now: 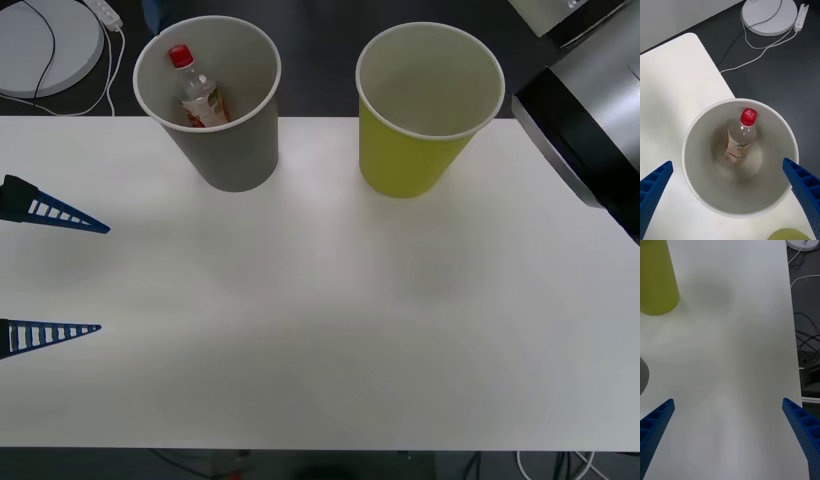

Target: Put the can into the green bin and the plastic bottle into the gray bin

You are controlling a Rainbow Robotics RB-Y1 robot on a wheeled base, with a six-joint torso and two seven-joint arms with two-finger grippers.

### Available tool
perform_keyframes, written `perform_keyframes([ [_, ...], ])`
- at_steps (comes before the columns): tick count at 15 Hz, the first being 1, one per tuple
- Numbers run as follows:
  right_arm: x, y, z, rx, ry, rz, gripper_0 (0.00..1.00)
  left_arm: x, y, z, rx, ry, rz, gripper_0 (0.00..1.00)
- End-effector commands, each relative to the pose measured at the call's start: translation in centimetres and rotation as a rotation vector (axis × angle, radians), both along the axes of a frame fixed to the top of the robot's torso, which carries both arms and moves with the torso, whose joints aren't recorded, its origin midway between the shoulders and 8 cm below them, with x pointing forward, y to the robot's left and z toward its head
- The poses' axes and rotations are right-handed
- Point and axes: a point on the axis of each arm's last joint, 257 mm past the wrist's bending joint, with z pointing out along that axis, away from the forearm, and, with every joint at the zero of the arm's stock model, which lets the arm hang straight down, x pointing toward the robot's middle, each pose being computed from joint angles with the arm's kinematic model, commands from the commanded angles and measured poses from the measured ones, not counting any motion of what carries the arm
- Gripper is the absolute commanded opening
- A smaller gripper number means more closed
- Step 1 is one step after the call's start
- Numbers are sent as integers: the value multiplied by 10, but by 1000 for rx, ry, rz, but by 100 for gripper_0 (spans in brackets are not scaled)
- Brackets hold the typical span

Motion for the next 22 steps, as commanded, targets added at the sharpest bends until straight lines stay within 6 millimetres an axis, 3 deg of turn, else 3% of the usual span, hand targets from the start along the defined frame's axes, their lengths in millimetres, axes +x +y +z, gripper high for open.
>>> perform_keyframes([
  [1, -11, -9, -6, -9, -8, 43, 100, 0, 0, 0, 0, 0, 0, 100],
  [7, -32, -37, -23, -36, -26, 106, 100, 0, 0, 0, 0, 0, 0, 100],
  [22, -117, -164, -63, 62, -174, 289, 100, 0, 0, 0, 0, 0, 0, 100],
])
